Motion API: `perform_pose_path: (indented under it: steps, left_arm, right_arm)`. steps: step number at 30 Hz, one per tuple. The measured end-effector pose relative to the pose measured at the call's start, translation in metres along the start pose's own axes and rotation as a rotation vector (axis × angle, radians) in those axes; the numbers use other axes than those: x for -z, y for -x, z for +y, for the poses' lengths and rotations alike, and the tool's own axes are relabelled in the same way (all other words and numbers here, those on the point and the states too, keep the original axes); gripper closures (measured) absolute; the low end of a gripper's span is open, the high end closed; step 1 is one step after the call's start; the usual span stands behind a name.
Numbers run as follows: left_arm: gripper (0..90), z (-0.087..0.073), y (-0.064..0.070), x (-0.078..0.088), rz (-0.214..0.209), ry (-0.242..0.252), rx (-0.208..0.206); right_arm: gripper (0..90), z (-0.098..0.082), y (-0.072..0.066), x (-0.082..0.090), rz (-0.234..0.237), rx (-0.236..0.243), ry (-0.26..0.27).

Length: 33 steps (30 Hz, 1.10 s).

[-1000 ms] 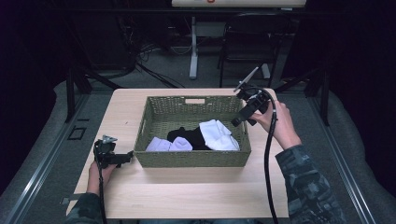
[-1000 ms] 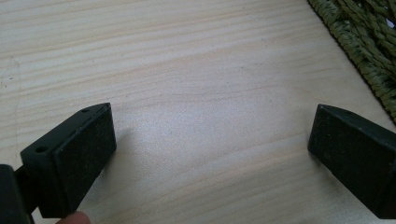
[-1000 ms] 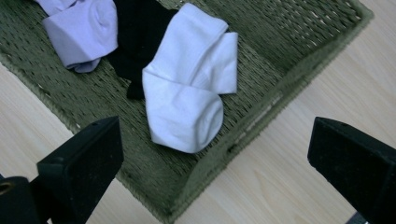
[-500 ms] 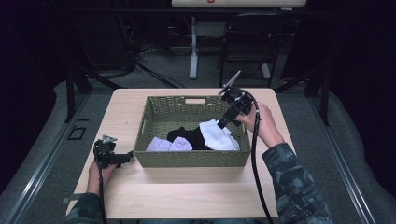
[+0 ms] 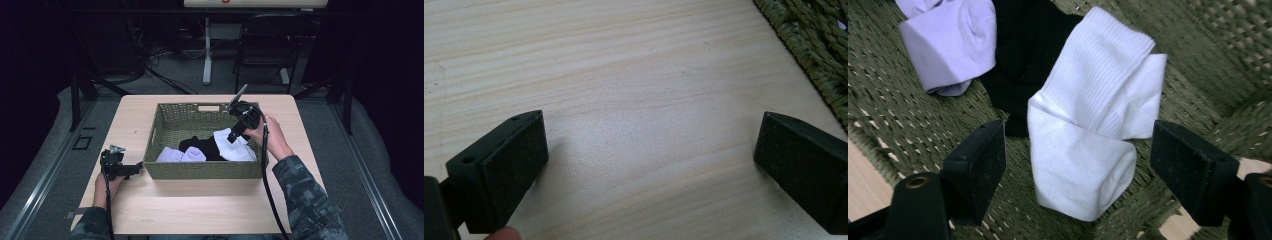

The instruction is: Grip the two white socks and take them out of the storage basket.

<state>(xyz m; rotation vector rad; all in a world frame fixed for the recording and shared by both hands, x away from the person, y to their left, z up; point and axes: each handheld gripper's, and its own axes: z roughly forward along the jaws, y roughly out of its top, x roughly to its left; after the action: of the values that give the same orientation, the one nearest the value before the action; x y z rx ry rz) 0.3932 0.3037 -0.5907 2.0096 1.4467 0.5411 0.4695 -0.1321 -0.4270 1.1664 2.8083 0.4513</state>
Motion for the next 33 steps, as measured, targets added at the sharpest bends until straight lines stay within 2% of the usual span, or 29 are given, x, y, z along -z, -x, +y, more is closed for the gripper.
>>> perform_pose_path:
  steps: [10,13,14,15,19,20,22,23,26,29,31,32,33]
  left_arm:
    - [0.5,0.0,0.0,0.0,0.0,-0.001,0.0]
    - [0.4,0.0,0.0,0.0,0.0,0.0,0.0]
    - [0.4,0.0,0.0,0.0,0.0,-0.001,0.0]
    - [0.5,0.0,0.0,0.0,0.0,0.0,0.0]
    - [0.4,0.0,0.0,0.0,0.0,-0.001,-0.001]
    - [0.5,0.0,0.0,0.0,0.0,-0.001,-0.001]
    - [0.5,0.0,0.0,0.0,-0.001,-0.001,-0.001]
    - [0.5,0.0,0.0,0.0,-0.001,0.0,-0.001]
    - [0.5,0.0,0.0,0.0,-0.001,-0.001,-0.001]
    - [0.5,0.0,0.0,0.0,-0.001,-0.001,-0.001]
    - [0.4,0.0,0.0,0.0,-0.001,-0.001,-0.001]
    - [0.5,0.0,0.0,0.0,-0.001,0.0,-0.001]
    - [0.5,0.0,0.0,0.0,-0.002,-0.001,-0.002]
  right_arm:
    - [27.0,0.002,0.004,-0.023,0.019,-0.015,-0.055]
    - [28.9,0.002,0.005,-0.028,0.023,-0.026,-0.05]
    - [30.1,0.003,0.004,-0.03,0.026,-0.024,-0.067]
    - [31.9,0.002,0.003,-0.034,0.023,-0.031,-0.047]
    - [37.8,0.003,0.002,-0.046,0.02,-0.029,-0.088]
    - [38.8,0.003,0.001,-0.05,0.025,-0.045,-0.08]
    - [40.0,0.004,0.002,-0.052,0.02,-0.033,-0.113]
    - [40.6,0.003,0.002,-0.055,0.019,-0.038,-0.105]
    - [41.7,0.004,0.003,-0.061,0.006,-0.032,-0.126]
    - [41.6,0.004,0.002,-0.066,0.004,-0.044,-0.116]
    - [41.9,0.004,0.004,-0.07,-0.005,-0.027,-0.137]
    - [42.4,0.004,0.003,-0.074,-0.01,-0.043,-0.132]
    - [44.0,0.004,0.003,-0.075,-0.007,-0.038,-0.142]
